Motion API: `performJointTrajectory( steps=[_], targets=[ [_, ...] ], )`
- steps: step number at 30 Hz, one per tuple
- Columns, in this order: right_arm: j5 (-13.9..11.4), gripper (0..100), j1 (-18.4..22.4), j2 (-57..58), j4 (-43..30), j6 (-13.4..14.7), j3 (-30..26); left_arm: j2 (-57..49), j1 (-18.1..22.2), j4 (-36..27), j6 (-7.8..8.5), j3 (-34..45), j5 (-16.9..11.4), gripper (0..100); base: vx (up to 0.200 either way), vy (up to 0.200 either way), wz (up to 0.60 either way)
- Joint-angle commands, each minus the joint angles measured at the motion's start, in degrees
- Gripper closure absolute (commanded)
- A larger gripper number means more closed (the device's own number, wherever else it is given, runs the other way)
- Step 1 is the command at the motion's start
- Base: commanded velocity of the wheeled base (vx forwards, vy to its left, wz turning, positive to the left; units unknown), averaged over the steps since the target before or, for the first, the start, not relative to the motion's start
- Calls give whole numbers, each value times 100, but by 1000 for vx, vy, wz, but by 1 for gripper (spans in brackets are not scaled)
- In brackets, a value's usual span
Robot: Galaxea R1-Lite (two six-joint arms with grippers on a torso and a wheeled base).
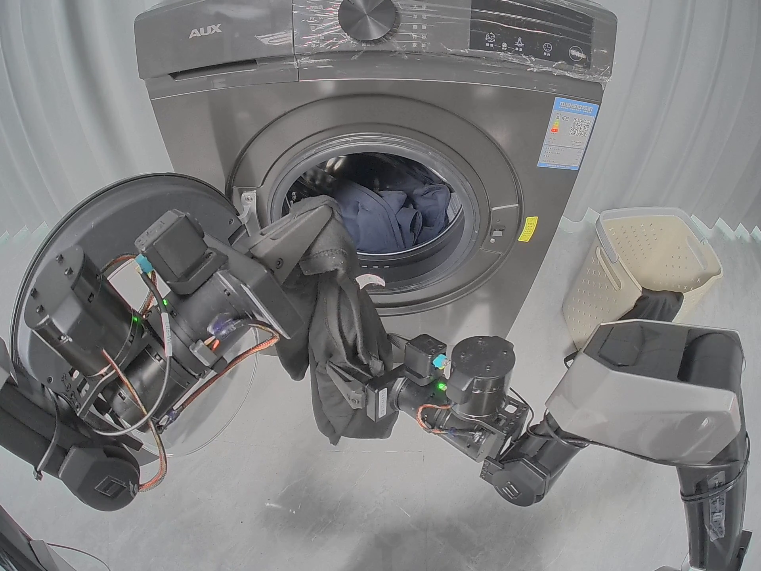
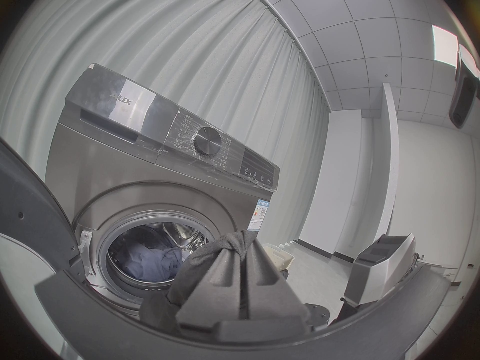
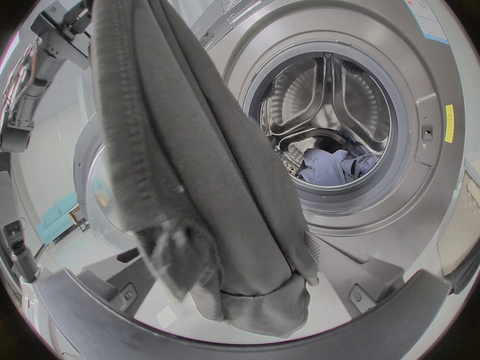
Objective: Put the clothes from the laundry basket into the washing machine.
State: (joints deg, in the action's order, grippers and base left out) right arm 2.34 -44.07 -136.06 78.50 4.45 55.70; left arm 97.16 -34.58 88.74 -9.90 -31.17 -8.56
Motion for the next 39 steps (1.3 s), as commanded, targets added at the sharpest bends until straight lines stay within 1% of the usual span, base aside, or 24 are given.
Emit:
performJointTrajectory(
  steps=[1,2,4,12,14,18,19,24,26,29,33,34,35,36,39],
  targets=[
    [320,0,4,-439,-115,56,714,-92,-66,3,-12,6,-6,100,0,0,0],
    [364,0,39,-465,-133,65,820,-118,-66,3,-21,15,-6,100,0,0,0],
    [372,0,74,-501,-159,65,925,-145,-66,3,-38,41,-14,100,0,0,0],
    [381,0,188,-668,-159,65,1110,-241,-66,-5,-47,32,-23,100,0,0,0],
    [390,0,241,-703,-159,65,1242,-259,-66,3,-47,32,-23,100,0,0,0],
    [399,0,250,-773,-133,65,1321,-268,-66,-5,-47,32,-23,100,0,0,0],
    [408,100,250,-782,-115,65,1330,-268,-57,3,-47,32,-23,100,0,0,0],
    [416,100,302,-694,-89,109,1259,-197,40,-14,-21,50,3,100,0,0,0],
    [416,100,452,-474,-71,118,1039,-145,294,-14,-21,59,-6,100,0,0,0],
    [416,100,575,-131,-71,118,758,5,505,-14,-12,85,-23,100,0,0,0],
    [416,100,812,352,-80,118,433,181,602,-14,6,155,-23,100,0,0,0],
    [416,100,830,370,-80,118,424,181,602,-14,6,164,-23,100,0,0,0],
    [416,100,926,545,-89,118,354,251,602,-14,32,226,-23,100,0,0,0],
    [416,100,935,554,-89,118,354,260,602,-14,32,226,-23,100,0,0,0],
    [416,100,1014,871,-98,118,275,471,602,-5,208,357,-23,100,0,0,0]
  ],
)
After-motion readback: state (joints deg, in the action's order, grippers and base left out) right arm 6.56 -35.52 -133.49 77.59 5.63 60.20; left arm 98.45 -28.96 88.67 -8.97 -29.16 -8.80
